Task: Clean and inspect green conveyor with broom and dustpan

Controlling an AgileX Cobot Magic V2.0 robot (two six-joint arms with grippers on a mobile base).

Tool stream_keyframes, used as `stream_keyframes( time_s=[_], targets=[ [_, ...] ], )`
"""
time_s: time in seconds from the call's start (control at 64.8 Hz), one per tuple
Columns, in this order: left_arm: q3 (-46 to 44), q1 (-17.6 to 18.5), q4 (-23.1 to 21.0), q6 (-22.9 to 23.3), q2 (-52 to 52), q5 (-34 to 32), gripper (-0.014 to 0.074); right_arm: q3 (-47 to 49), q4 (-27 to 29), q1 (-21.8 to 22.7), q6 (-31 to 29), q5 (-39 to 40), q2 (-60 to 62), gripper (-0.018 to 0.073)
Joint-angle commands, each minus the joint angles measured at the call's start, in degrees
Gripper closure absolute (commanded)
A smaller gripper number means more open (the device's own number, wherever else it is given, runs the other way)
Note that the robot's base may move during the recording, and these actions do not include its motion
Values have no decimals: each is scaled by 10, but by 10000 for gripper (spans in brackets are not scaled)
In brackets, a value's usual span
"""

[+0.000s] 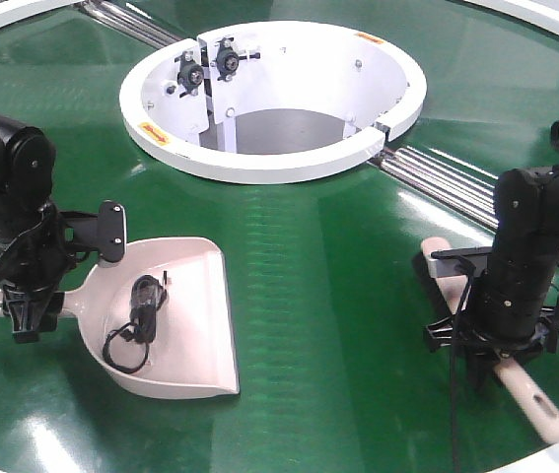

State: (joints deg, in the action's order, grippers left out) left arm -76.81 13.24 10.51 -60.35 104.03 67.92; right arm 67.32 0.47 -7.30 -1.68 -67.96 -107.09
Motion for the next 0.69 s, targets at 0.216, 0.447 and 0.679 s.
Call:
stream_keyframes(
  time_s=[0.216, 0.447, 0.679],
  targets=[
    [-17, 2, -32, 21, -39, 4, -36, 10, -5, 3, -1, 1, 50, 111],
    [-17, 2, -70, 22, -89, 5, 1, 10, -5, 3, -4, 4, 120, 85],
    [-17, 2, -74, 22, -169, 11, 63, 10, -5, 3, -5, 35, 221, 85]
  ],
)
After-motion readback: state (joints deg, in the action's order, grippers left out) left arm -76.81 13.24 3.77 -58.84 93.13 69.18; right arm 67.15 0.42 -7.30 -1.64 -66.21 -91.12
